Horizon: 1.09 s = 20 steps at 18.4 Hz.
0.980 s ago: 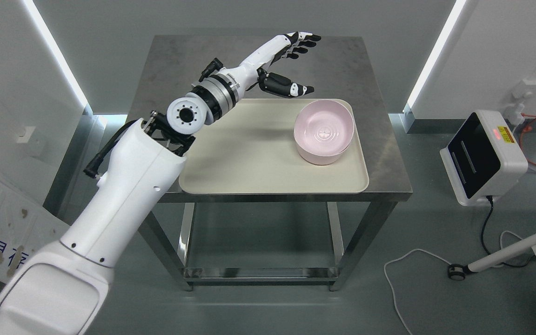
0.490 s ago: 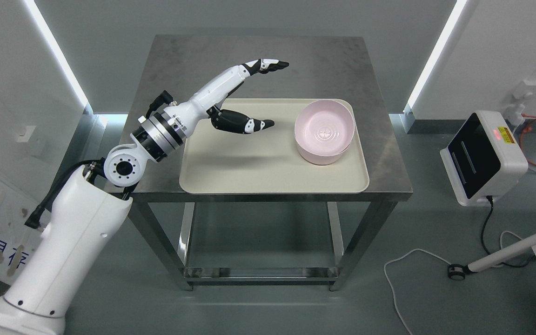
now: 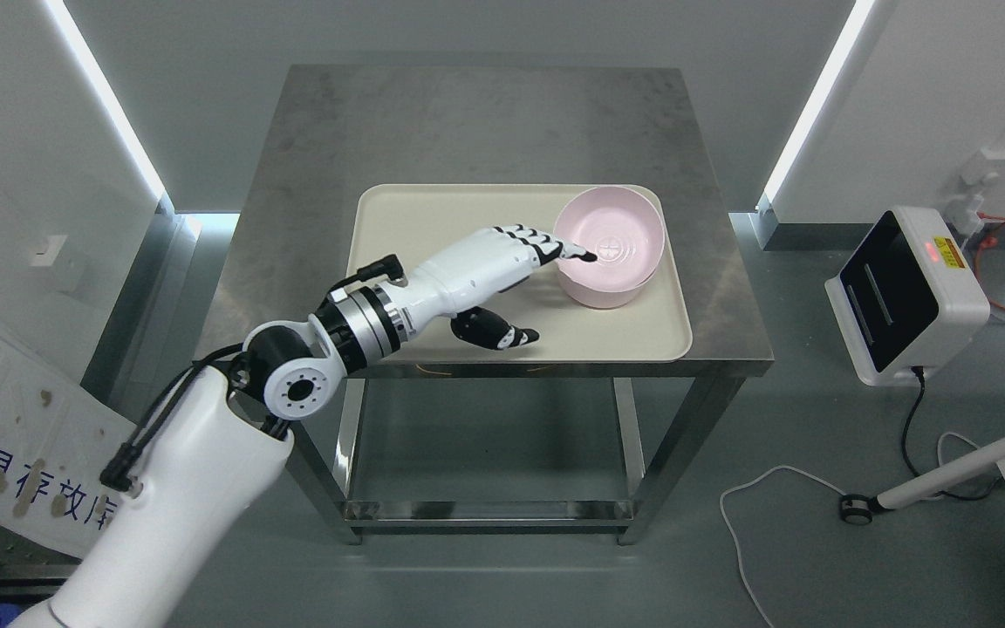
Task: Stack pink IKEA bowls on left shelf middle
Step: 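Grasp the rim of the stacked pink bowls with the left hand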
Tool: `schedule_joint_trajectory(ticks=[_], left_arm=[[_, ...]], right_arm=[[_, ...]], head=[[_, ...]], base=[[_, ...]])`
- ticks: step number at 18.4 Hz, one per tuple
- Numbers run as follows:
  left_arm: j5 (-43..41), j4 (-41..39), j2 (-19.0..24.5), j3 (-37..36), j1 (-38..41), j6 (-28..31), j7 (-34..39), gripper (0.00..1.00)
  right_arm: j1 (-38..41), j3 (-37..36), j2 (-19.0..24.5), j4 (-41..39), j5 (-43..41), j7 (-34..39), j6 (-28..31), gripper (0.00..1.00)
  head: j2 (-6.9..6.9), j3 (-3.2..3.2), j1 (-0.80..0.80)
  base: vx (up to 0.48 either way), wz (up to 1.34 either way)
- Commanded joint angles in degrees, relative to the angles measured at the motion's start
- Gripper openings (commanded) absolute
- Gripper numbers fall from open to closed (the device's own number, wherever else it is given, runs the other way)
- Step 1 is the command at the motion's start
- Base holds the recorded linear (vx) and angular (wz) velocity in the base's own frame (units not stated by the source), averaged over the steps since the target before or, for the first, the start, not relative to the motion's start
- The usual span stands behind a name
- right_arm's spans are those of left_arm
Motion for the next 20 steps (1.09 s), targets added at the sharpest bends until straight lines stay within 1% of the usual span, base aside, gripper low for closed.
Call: schedule_joint_trajectory(ticks=[1,4,7,11,16,20], left_arm=[[-13.1,-2.8,-11.0,-3.8,-0.2,1.9,-1.5,0.8],[-12.8,-2.8,-11.0,-3.1,-2.5,5.2,-1.3,0.8],[-12.7,-2.7,-11.0,-1.2,-3.8,6.0,-1.5,0.8],[-13.0,-0.3,-11.0,-2.2,-4.8,7.9,-1.8,0.8],[-13.5,6.4,-11.0,-6.9,-10.2,11.2,-1.9,0.8],[-13.6,9.0,-11.0,-11.4,-10.9,13.6,-1.9,0.8]], right_arm=[[1.7,-0.6,-1.0,-1.9,0.0,0.0,0.0,1.0],[1.7,-0.6,-1.0,-1.9,0.0,0.0,0.1,1.0],[1.7,-0.7,-1.0,-1.9,0.0,0.0,0.1,1.0],[1.7,-0.6,-1.0,-1.9,0.0,0.0,0.0,1.0],[1.7,-0.7,-1.0,-1.9,0.0,0.0,0.0,1.0],[1.7,-0.6,-1.0,-1.9,0.0,0.0,0.0,1.0]], head=[[0.0,0.0,0.0],[-0.01,0.0,0.0],[-0.01,0.0,0.0],[-0.01,0.0,0.0],[-0.01,0.0,0.0],[-0.02,0.0,0.0]], base=[[0.0,0.0],[0.0,0.0],[0.0,0.0],[0.0,0.0],[0.0,0.0],[0.0,0.0]])
